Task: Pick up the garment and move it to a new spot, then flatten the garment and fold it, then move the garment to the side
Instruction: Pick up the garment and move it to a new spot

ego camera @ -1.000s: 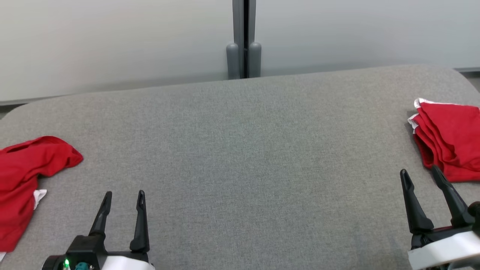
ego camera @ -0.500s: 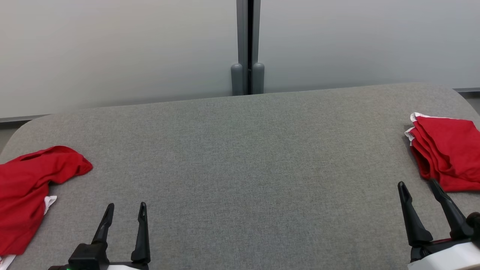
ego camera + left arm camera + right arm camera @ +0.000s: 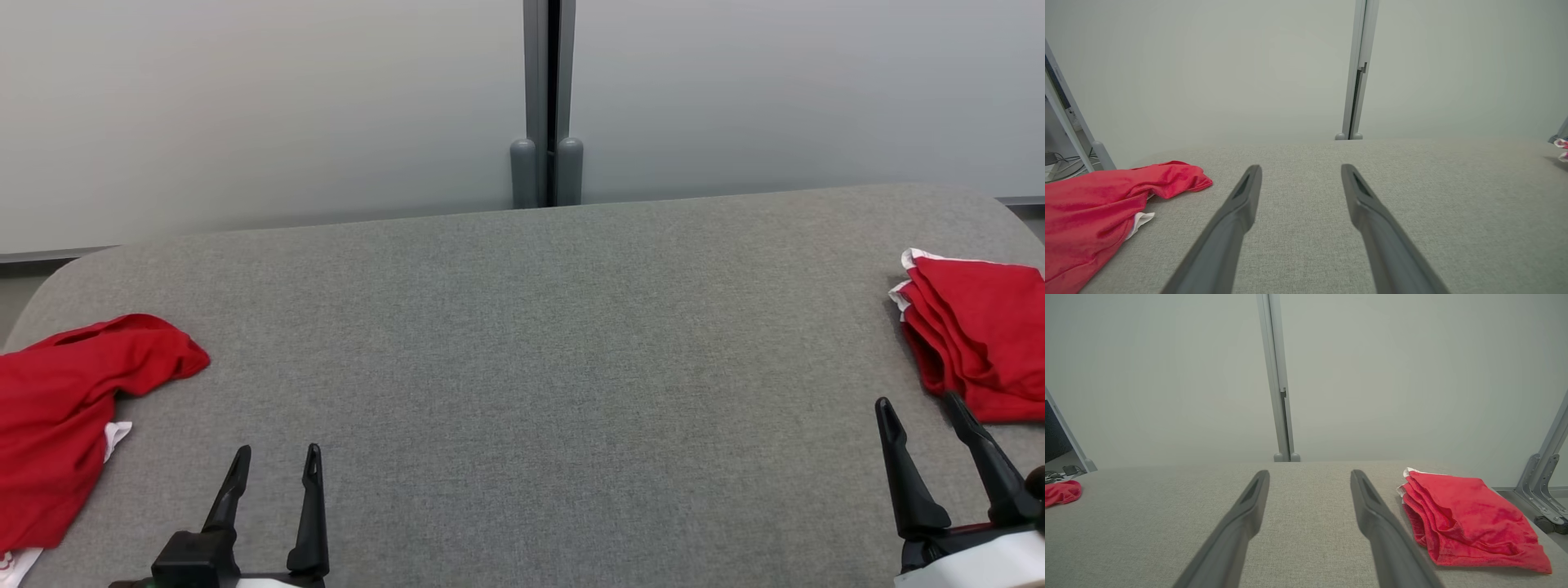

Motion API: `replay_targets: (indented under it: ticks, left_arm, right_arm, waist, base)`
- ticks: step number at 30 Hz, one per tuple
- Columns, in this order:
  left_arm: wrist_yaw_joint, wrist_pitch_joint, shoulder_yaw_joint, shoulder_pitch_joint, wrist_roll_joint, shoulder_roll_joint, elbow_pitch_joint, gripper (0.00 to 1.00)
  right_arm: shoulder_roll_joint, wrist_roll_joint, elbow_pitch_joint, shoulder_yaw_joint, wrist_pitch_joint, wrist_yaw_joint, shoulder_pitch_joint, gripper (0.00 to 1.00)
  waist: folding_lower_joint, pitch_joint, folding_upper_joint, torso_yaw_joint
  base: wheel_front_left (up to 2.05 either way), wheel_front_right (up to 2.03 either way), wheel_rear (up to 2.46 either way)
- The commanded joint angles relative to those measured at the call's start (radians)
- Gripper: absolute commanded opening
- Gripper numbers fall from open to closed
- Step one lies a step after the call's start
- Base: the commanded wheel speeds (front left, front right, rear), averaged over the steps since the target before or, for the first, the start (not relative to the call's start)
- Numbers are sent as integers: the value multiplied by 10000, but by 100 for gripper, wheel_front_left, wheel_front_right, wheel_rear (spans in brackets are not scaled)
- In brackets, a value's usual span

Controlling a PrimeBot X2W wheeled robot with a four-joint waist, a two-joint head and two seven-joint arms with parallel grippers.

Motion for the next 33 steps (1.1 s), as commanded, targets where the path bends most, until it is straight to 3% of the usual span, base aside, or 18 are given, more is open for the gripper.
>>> replay_targets:
  ticks: [1,13,27,33]
  left_arm:
    - [42,-6,1,-113,19,47,-45,100]
    - [26,-68,-59,-377,-61,1,-46,100]
    - [-168,-317,-22,-1325,-176,-90,243,100]
    - [-297,-507,76,-1619,-229,-112,462,100]
  right_arm:
    - [-26,-69,-3,-43,9,-3,130,100]
    - [5,-130,-92,-211,92,-3,240,100]
    - [-163,-262,-876,-276,504,-2,189,100]
    - [-203,-296,-1035,-113,705,-2,135,100]
  waist:
    - [0,8,-1,49]
    - [0,11,-1,605]
    - [0,285,-1,3458]
    - [0,322,-1,4254]
  base:
    - [0,0,0]
    - [0,0,0]
    - [0,0,0]
    - [0,0,0]
